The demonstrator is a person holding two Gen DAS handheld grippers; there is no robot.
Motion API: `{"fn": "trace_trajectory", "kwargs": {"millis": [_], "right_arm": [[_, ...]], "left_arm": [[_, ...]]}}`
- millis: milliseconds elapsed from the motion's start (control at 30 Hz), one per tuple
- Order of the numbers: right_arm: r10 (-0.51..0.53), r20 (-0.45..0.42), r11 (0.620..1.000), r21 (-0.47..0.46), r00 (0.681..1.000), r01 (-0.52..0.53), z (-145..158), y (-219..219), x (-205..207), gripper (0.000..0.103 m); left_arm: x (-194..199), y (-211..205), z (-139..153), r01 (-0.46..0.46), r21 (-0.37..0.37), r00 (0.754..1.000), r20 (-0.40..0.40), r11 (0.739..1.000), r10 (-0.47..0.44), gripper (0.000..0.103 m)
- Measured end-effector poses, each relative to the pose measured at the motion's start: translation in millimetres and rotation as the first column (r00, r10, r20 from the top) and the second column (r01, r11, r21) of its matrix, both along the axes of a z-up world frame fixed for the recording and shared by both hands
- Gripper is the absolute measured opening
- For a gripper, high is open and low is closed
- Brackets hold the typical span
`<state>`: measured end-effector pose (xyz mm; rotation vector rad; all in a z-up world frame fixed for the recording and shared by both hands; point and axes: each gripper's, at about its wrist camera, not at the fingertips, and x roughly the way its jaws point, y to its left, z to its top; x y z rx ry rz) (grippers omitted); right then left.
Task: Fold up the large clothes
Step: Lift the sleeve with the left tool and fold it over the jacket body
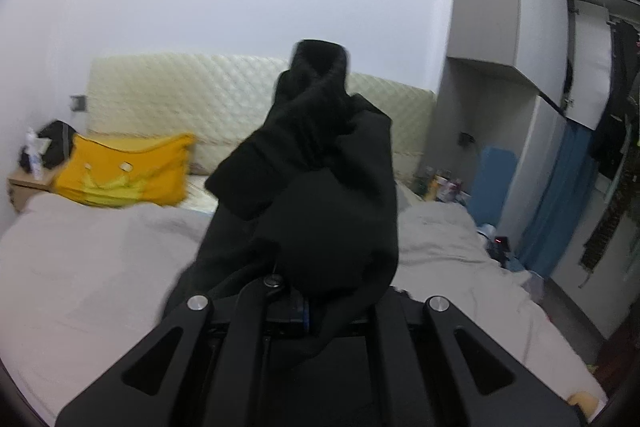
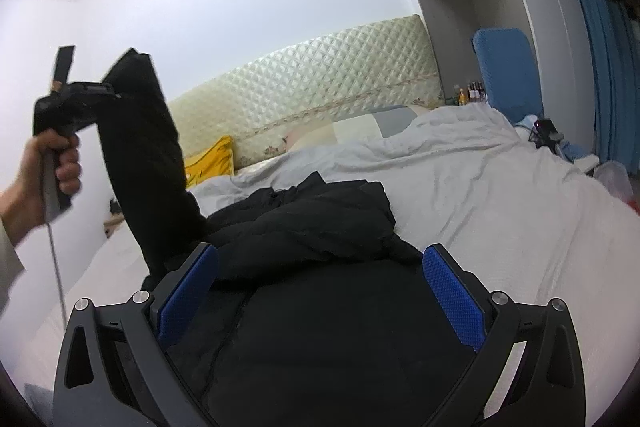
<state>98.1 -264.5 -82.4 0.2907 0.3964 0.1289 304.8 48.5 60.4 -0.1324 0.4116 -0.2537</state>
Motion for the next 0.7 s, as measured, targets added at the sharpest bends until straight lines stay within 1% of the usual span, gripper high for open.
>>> {"fn": "trace_trajectory", "kwargs": {"millis": [100,133,167,400,600,700], "right_arm": [[0.003,-0.01,1.0,0.009,1.0,-0.003,-2.6,-3.5,2.4,0.103],[0.004,-0.011,1.0,0.018,1.0,-0.004,-3.4,-5.3,2.2,0.103],[0.004,-0.011,1.0,0.024,1.0,-0.003,-3.8,-7.2,2.0,0.103],[-0.009,-0.017,0.997,0.073,1.0,0.01,-8.9,-20.4,6.3,0.103],[-0.006,-0.032,0.996,0.09,0.999,0.009,-15.7,-24.3,13.3,0.103],[-0.006,-0.045,0.995,0.101,0.999,0.011,-20.3,-26.4,18.2,0.103]], "left_arm": [[8.0,-33.8,-18.5,0.037,0.019,0.999,-0.025,0.999,-0.036,0.005],[9.2,-42.7,-21.4,0.041,0.019,0.999,-0.031,0.999,-0.041,0.005],[13.8,-53.2,-31.1,0.052,0.014,0.998,-0.045,0.999,-0.052,0.005],[32.9,-100.0,-80.3,0.095,0.008,0.988,-0.119,0.995,-0.093,0.005],[51.6,-139.6,-132.9,0.123,0.041,0.971,-0.21,0.992,-0.111,0.006],[57.2,-160.7,-159.9,0.139,0.078,0.96,-0.257,0.987,-0.115,0.006]]}}
